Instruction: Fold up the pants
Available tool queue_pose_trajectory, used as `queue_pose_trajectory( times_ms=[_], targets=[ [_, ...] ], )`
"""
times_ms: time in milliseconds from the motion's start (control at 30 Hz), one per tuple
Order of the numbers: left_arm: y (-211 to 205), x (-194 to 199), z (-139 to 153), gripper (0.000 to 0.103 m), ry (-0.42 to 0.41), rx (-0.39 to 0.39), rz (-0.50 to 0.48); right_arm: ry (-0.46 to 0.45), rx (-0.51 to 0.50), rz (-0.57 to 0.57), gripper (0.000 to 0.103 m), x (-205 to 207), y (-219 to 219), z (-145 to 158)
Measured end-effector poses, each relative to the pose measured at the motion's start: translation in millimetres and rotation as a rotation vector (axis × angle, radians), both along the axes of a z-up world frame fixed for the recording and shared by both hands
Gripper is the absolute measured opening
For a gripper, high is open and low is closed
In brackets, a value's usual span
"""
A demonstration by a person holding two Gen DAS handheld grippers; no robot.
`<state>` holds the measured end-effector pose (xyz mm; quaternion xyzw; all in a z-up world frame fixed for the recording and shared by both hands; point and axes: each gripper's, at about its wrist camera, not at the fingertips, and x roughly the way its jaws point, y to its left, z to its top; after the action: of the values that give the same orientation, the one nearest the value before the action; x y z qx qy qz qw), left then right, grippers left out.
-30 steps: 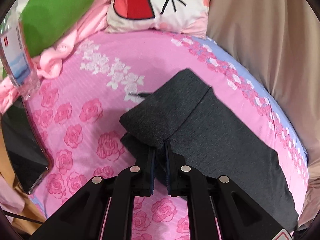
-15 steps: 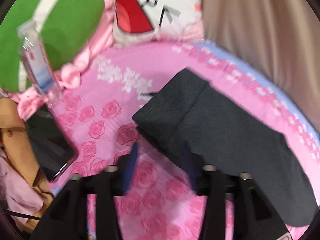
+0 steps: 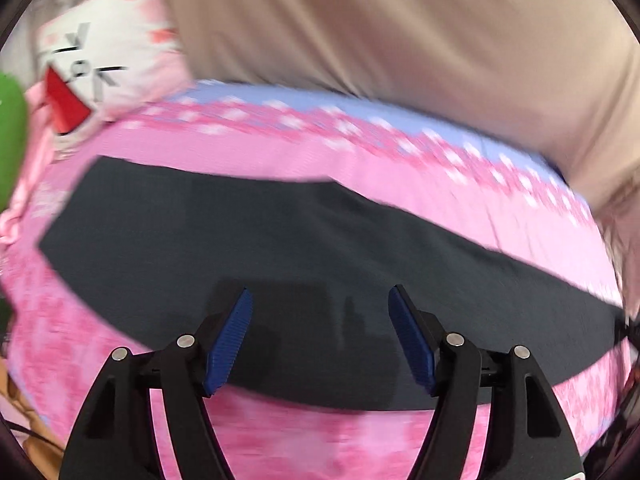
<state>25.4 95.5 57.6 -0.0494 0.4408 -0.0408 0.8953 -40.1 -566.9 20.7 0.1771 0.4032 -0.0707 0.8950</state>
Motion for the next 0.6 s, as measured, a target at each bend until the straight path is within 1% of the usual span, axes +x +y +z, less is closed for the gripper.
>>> queue_pose_trajectory(
  times_ms=[33, 67, 100, 133, 167, 200, 233, 267, 300, 333, 367, 433, 500, 533, 567, 600],
  targets=[
    [-12, 3, -4, 0.068, 0.012, 0.002, -0.01, -0.056, -0.072, 0.024, 0.007, -6, 11, 17],
    [-19, 4, -7, 0.068, 0.017, 0.005, -0.02, -0.168, -0.162, 0.052, 0.007, -23, 26, 44],
    [-30, 7, -10, 0.068, 0.017, 0.01, -0.029, -0.284, -0.293, 0.069, 0.005, -46, 42, 69],
    [-38, 7, -14, 0.068, 0.013, 0.016, -0.033, -0.314, -0.364, 0.075, 0.005, -56, 48, 74],
    [-44, 8, -19, 0.068, 0.015, 0.029, -0.041, -0.284, -0.399, 0.078, 0.005, -57, 45, 67],
    [-53, 10, -24, 0.068, 0.023, 0.046, -0.052, -0.137, -0.407, 0.077, 0.005, -46, 30, 38],
    [-60, 11, -27, 0.068, 0.03, 0.053, -0.064, -0.04, -0.408, 0.061, 0.006, -39, 19, 16],
    [-65, 14, -31, 0.068, 0.041, 0.058, -0.074, 0.081, -0.407, 0.022, 0.006, -38, 6, -14],
    [-68, 13, -33, 0.068, 0.047, 0.058, -0.077, 0.109, -0.397, 0.007, 0.006, -40, 1, -22],
    [-70, 14, -35, 0.068, 0.051, 0.056, -0.079, 0.104, -0.368, -0.009, 0.009, -48, -4, -26],
    [-71, 16, -36, 0.068, 0.057, 0.055, -0.078, 0.062, -0.321, -0.031, 0.012, -59, -10, -23],
    [-72, 17, -39, 0.068, 0.062, 0.052, -0.073, 0.0, -0.247, -0.065, 0.036, -74, -19, -14],
    [-73, 20, -43, 0.068, 0.073, 0.048, -0.068, -0.037, -0.186, -0.063, 0.037, -71, -24, -6],
    [-75, 21, -44, 0.068, 0.077, 0.044, -0.067, -0.046, -0.154, -0.057, 0.043, -65, -25, -1],
    [-76, 21, -45, 0.068, 0.08, 0.043, -0.067, -0.049, -0.101, -0.043, 0.05, -55, -29, 0],
    [-77, 22, -48, 0.068, 0.087, 0.041, -0.063, -0.041, -0.059, -0.029, 0.069, -41, -30, -1]
  ],
)
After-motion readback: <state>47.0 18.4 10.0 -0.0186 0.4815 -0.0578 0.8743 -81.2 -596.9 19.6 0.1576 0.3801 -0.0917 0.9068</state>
